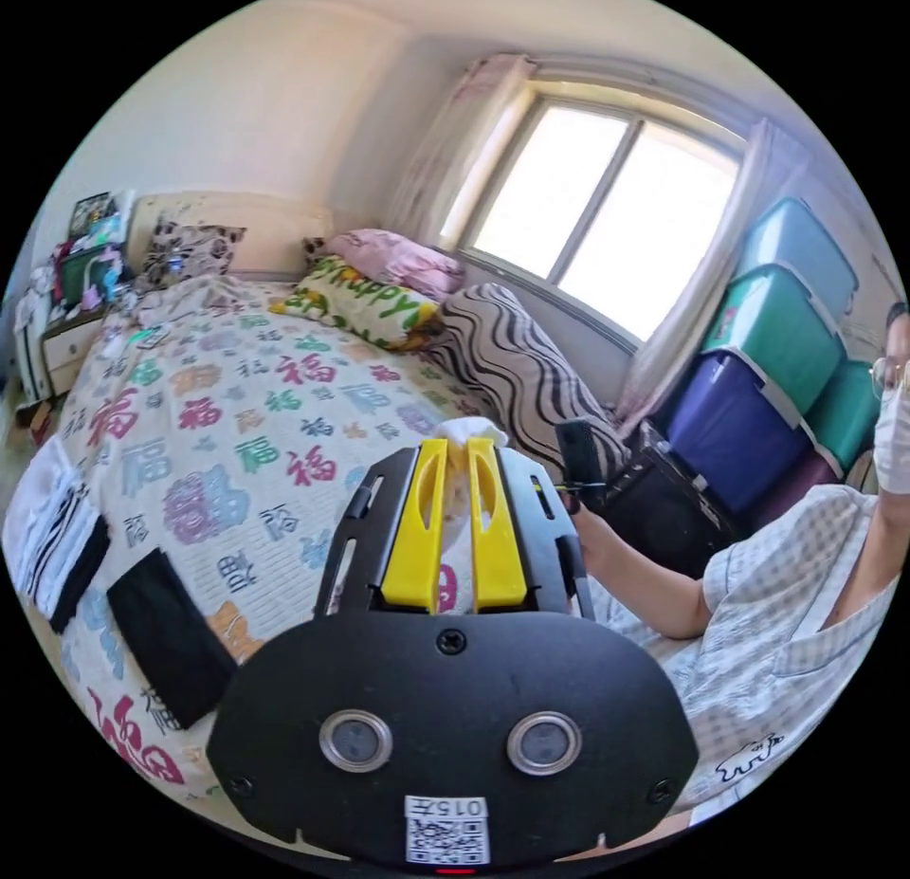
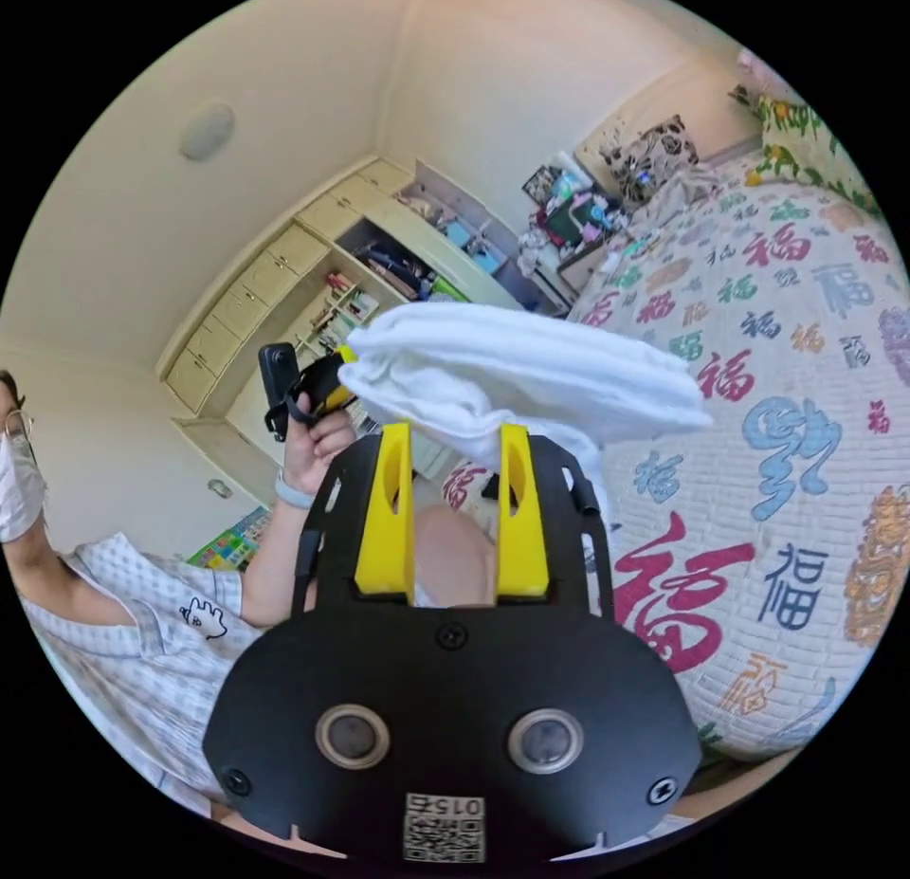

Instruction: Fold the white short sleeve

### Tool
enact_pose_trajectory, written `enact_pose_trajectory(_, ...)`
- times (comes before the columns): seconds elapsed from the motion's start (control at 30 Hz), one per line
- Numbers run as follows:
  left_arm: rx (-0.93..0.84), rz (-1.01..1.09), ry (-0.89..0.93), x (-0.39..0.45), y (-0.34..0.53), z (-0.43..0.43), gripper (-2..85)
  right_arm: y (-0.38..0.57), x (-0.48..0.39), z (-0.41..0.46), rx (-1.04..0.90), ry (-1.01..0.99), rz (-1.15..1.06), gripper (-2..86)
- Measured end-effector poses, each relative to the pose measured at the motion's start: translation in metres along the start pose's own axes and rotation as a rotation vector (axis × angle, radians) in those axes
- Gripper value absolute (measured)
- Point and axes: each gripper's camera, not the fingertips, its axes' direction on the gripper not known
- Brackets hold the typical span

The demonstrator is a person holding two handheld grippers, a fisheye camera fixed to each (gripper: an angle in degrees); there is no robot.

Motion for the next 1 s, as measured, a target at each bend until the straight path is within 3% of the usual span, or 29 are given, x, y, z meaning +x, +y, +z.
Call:
enact_pose_trajectory(0.13,0.009,0.017,0.059,0.005,-0.008,0.059,3.9,-0.003,-0.014,-0.061,0.072,0.133,-0.065,5.2)
enact_pose_trajectory(0.3,0.028,-0.033,0.184,-0.026,-0.019,0.126,2.9,-0.011,-0.025,-0.119,0.133,0.281,-0.106,3.4)
enact_pose_trajectory(0.53,0.112,-0.280,0.222,-0.147,0.028,0.208,1.5,-0.026,-0.027,-0.185,0.113,0.603,-0.175,3.4)
enact_pose_trajectory(0.63,-0.066,-0.381,0.147,-0.213,0.073,0.260,1.7,-0.017,0.004,-0.189,-0.003,0.676,-0.097,4.2)
enact_pose_trajectory(0.77,-0.358,-0.493,0.027,-0.288,0.141,0.328,2.3,0.019,0.078,-0.172,-0.275,0.596,0.195,6.3)
enact_pose_trajectory(1.0,-0.420,-0.348,0.021,-0.287,0.133,0.396,8.6,0.032,0.096,-0.200,-0.221,0.602,0.243,8.6)
